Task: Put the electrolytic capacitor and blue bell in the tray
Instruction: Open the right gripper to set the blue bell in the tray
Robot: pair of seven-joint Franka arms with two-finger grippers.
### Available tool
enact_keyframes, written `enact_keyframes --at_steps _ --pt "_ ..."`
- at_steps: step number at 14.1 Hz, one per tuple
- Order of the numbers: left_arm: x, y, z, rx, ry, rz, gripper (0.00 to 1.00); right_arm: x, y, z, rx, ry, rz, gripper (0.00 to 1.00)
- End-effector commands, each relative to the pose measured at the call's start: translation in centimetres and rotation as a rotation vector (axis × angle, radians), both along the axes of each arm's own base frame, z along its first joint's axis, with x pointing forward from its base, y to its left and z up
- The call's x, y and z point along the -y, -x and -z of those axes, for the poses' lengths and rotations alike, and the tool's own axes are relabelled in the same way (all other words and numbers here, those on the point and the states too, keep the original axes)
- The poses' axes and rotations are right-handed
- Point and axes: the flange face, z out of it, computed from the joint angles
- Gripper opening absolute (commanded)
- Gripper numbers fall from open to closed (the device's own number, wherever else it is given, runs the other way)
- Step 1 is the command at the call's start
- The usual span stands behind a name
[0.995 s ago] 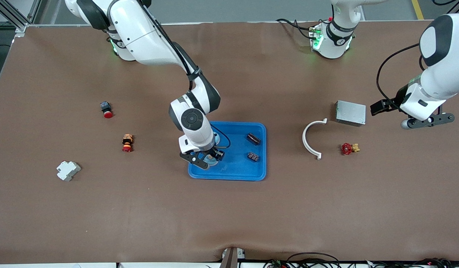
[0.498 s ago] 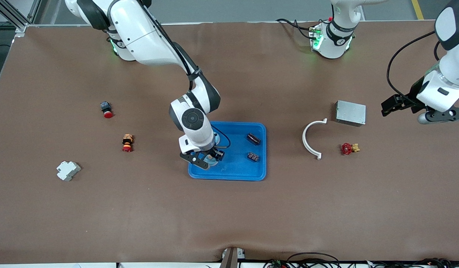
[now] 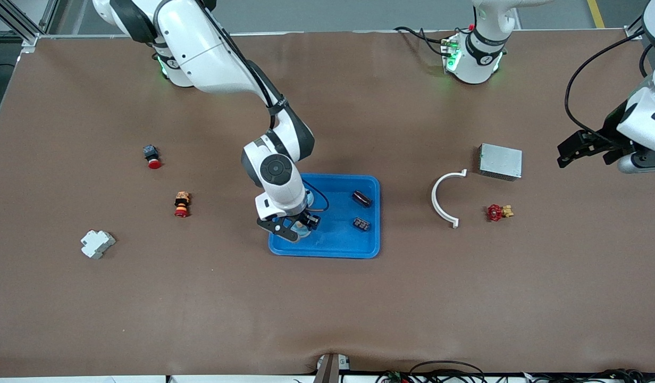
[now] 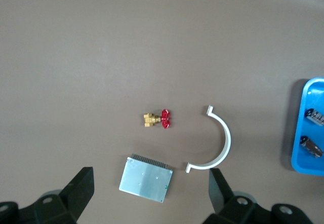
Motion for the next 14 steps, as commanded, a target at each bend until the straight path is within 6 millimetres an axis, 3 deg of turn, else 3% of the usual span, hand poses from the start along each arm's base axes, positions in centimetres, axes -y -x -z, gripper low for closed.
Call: enact_keyframes --at_steps 1,10,11,12,14 --pt "0.18 -0.72 -1.32 0.008 0.018 0.019 1.00 0.10 -0.42 0.76 0.012 0.022 -0.016 0.00" --pt "-0.68 -0.47 -1.03 -0.021 0.020 0.003 1.00 0.33 -0.49 0.86 0.008 0.025 -0.030 0.00" --pt "-0.77 -0.47 -1.04 -0.021 0.020 0.002 1.00 0.34 -0.48 0.87 0.007 0.027 -0.031 0.22" --pt "-0.67 -0.47 -1.04 -0.021 0.022 0.003 1.00 0.24 -0.43 0.86 0.006 0.023 -0.022 0.99" --pt "-0.58 -0.51 -1.02 -0.021 0.022 0.005 1.00 0.02 -0.30 0.62 0.007 0.026 -0.030 1.00"
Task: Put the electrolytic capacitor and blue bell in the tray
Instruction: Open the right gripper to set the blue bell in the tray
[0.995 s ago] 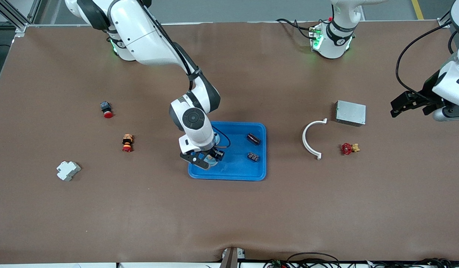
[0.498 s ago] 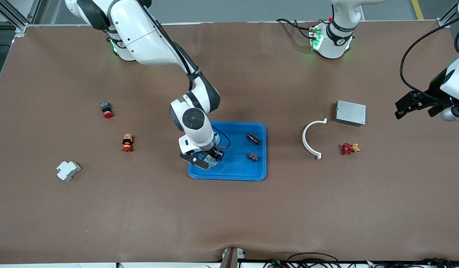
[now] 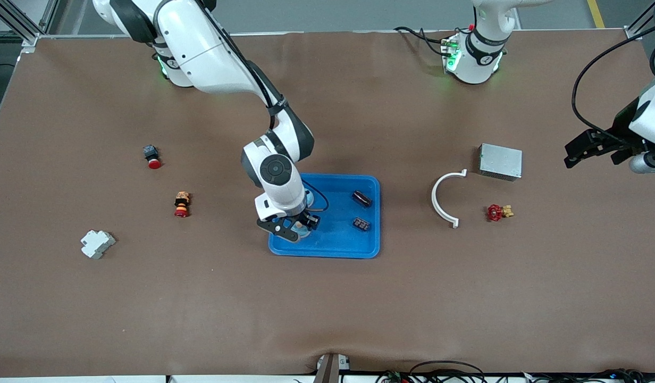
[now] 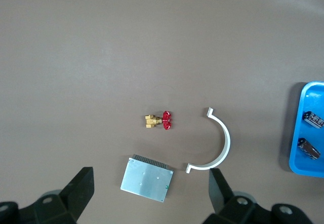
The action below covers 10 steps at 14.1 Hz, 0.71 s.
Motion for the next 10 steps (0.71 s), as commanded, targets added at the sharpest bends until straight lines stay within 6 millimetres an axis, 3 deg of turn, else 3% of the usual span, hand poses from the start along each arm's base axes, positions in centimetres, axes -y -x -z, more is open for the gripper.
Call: enact_keyframes --at_steps 1,7,10 --pt "0.1 -0.2 -0.5 -0.009 0.019 0.014 1.00 -0.2 -0.2 0.2 0.008 0.018 -0.014 1.00" --pt "0.0 -0.2 -0.5 -0.009 0.018 0.011 1.00 0.0 -0.3 -1.2 -0.017 0.033 -0.026 1.00" --pt "0.2 -0.2 -0.5 -0.009 0.018 0.013 1.00 0.2 -0.7 -4.1 -0.093 0.061 -0.066 1.00"
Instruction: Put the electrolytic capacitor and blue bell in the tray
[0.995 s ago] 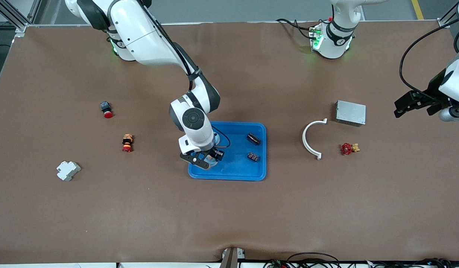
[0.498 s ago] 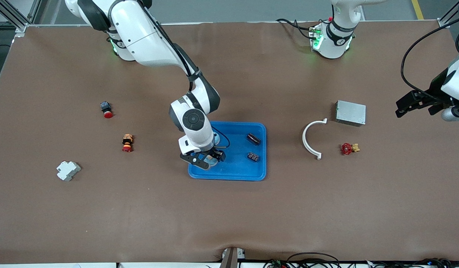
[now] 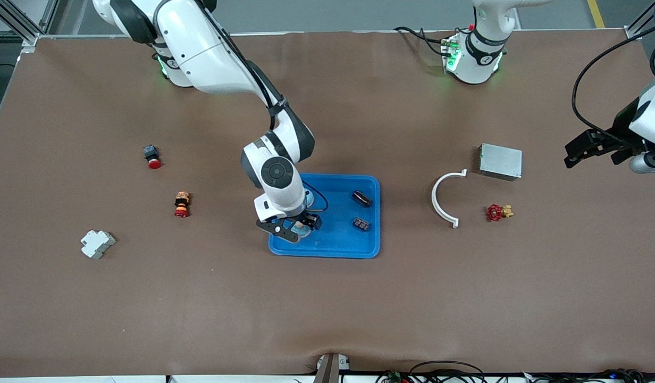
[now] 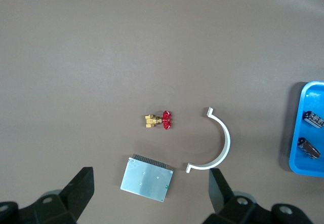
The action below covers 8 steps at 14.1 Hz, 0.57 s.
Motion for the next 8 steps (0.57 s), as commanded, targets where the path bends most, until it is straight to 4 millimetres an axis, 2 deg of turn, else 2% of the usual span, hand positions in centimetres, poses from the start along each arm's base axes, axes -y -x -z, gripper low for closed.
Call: enact_keyframes --at_steps 1,5,8 --pt "0.2 -0.2 -0.5 -0.007 0.018 0.012 1.00 0.8 -0.8 -4.0 -0.065 0.031 -0.069 1.00" --pt "0.2 -0.2 -0.5 -0.009 0.018 0.014 1.00 6.3 -3.1 -8.0 -0.122 0.033 -0.257 1.00" --pt "0.0 -0.3 -0.2 -0.015 0.015 0.014 1.00 11.3 -4.9 -12.3 -0.125 0.031 -0.336 1.00"
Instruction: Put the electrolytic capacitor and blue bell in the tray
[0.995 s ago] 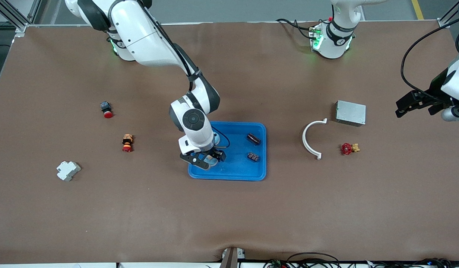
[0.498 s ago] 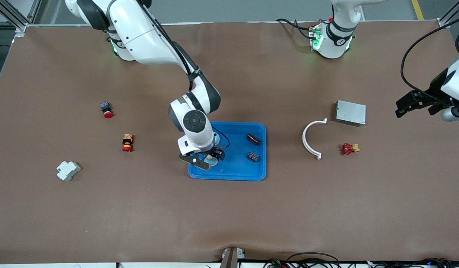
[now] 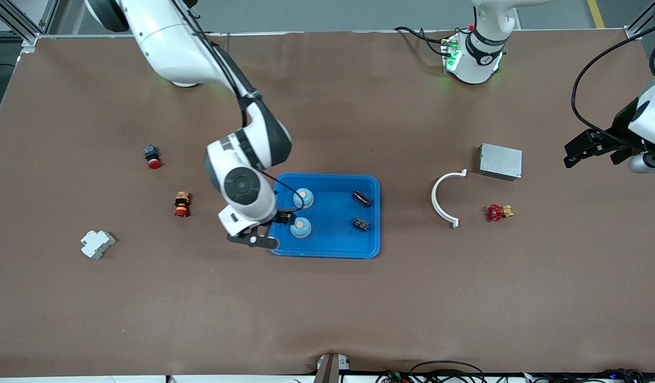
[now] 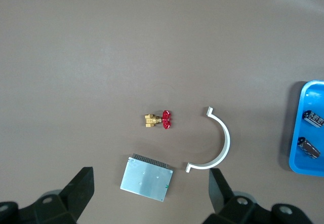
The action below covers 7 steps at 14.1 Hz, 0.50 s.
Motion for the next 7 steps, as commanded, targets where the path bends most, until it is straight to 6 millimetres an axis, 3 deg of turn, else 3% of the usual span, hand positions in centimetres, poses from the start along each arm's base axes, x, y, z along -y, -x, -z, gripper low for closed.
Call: enact_keyframes --at_steps 1,4,7 --pt "-0.1 -0.3 -0.2 -0.011 0.013 0.013 1.00 3.9 -0.8 -4.3 -0.008 -0.016 -0.081 1.00" --pt "-0.2 -0.3 -0.2 -0.013 0.008 0.037 1.00 10.4 -2.7 -8.1 0.023 -0.045 -0.116 1.00" --pt "-0.3 -0.3 -0.2 -0.016 0.009 0.051 1.00 17.4 -3.8 -10.6 -0.005 -0.047 -0.104 1.00"
